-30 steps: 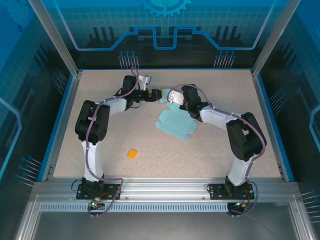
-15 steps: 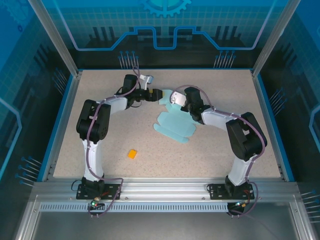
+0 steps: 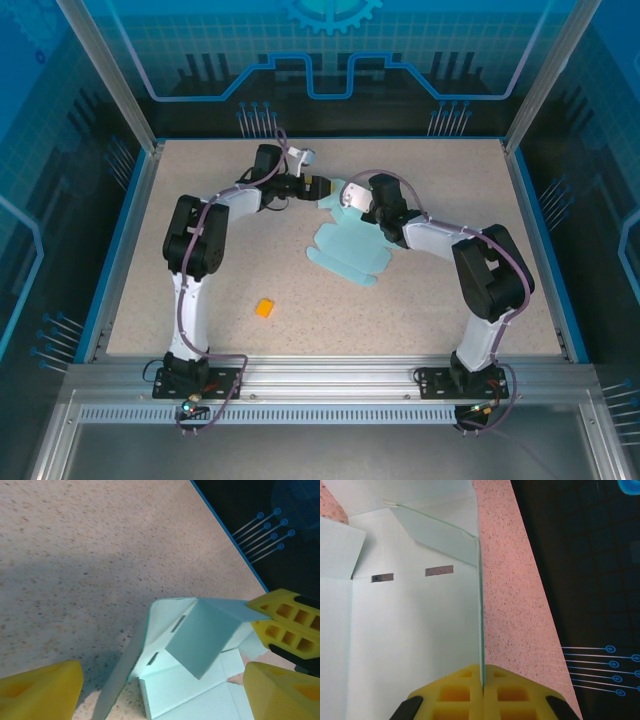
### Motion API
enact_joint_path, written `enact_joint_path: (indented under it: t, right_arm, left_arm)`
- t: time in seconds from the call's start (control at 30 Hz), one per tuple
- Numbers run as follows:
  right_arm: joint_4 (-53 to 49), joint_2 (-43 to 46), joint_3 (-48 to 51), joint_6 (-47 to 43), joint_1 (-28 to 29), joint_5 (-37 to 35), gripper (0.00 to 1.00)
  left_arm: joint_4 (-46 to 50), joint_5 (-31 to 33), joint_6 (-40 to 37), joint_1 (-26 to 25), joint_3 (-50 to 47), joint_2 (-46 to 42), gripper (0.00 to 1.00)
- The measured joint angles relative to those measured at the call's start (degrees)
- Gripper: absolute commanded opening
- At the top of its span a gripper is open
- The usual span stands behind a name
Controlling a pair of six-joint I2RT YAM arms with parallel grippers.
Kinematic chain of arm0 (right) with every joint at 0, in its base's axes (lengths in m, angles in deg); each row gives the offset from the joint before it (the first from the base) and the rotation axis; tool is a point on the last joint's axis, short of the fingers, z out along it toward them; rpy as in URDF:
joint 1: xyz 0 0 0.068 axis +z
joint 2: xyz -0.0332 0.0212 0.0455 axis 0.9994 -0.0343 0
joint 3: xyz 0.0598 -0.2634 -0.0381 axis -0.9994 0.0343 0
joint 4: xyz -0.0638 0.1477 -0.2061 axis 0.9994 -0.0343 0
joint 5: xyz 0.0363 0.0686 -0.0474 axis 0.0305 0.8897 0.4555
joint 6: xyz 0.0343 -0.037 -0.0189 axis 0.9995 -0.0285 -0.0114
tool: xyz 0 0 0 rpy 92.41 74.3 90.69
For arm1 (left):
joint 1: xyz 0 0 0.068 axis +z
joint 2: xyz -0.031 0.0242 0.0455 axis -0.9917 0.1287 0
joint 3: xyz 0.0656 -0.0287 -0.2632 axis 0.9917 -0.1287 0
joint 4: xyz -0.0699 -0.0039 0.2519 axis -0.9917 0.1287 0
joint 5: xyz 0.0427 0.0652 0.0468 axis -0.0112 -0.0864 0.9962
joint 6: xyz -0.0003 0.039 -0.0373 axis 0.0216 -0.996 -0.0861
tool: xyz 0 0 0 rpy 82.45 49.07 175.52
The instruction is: Fold the paper box
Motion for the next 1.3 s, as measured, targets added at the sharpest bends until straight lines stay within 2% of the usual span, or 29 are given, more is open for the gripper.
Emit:
enact_joint_path:
  t: [0.3,0.57,0.8,1.3]
  right_arm:
    - [-0.02,0.0,0.0,0.59,0.0,-0.02,0.0]
    - [-0.02,0.0,0.0,0.61,0.0,0.0,0.0]
    - [-0.13,0.0,-0.02,1.01,0.0,-0.02,0.0]
    - [-0.9,0.0,-0.26,1.88,0.0,-0.17,0.0]
  left_arm:
    - [0.81,-2.62,-1.14,-1.49,0.28,0.02,0.85]
    - [1.16,-1.14,-1.4,-1.53,2.16,1.51,0.89]
    - [1.36,-0.83,-1.25,-1.53,3.87,3.96,0.88]
    - [2.58,-6.99,-1.51,-1.62,5.44,4.0,0.85]
